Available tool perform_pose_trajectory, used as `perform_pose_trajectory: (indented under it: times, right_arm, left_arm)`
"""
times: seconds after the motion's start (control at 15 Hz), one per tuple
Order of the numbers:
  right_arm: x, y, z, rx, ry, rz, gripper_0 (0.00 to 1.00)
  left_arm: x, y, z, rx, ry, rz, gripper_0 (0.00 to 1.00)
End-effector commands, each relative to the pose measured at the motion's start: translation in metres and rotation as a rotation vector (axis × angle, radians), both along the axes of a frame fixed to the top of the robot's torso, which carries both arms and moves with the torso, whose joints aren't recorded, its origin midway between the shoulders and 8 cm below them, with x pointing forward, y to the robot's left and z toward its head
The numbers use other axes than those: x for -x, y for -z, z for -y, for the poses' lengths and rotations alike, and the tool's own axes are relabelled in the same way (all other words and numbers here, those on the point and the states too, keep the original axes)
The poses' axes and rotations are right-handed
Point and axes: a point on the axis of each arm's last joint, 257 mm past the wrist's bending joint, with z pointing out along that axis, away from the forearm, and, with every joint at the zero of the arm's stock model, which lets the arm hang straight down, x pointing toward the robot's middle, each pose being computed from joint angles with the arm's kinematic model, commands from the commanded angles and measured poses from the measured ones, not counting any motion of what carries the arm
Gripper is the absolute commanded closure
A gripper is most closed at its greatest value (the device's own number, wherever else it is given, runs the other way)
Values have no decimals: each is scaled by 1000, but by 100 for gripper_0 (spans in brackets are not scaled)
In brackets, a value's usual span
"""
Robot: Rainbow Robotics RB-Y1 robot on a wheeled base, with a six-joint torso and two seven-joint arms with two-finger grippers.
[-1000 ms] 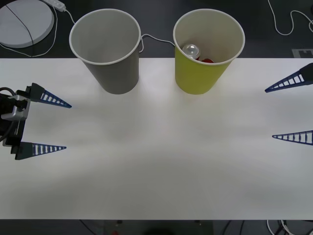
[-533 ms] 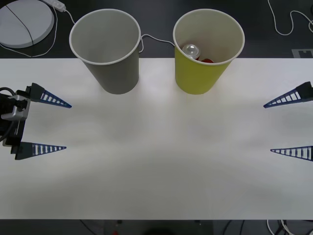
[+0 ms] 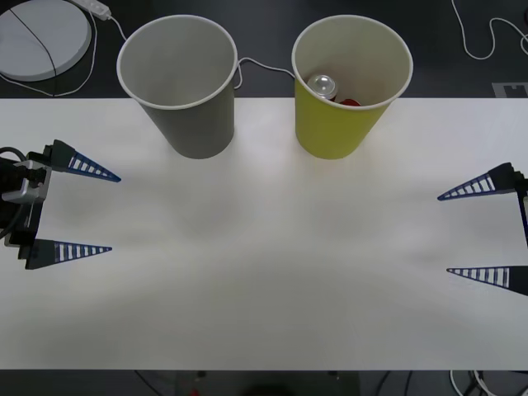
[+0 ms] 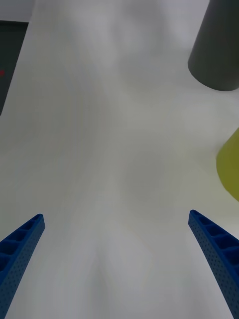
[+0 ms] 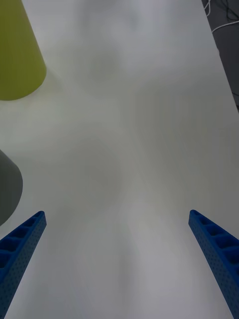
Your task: Put the can into the green bin and the plastic bottle into the gray bin
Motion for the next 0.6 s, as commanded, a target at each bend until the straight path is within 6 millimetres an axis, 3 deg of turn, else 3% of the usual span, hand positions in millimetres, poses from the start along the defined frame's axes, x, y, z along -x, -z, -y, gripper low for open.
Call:
perform_pose_trajectory:
  times: [0.07,0.6]
  right_arm:
    - [3,5,-4,3,-12,9,0]
    - [4,3,-8,-1,-20,17,0]
  left_arm:
    - [0,0,0,0,0,0,0]
    - [0,0,0,0,0,0,0]
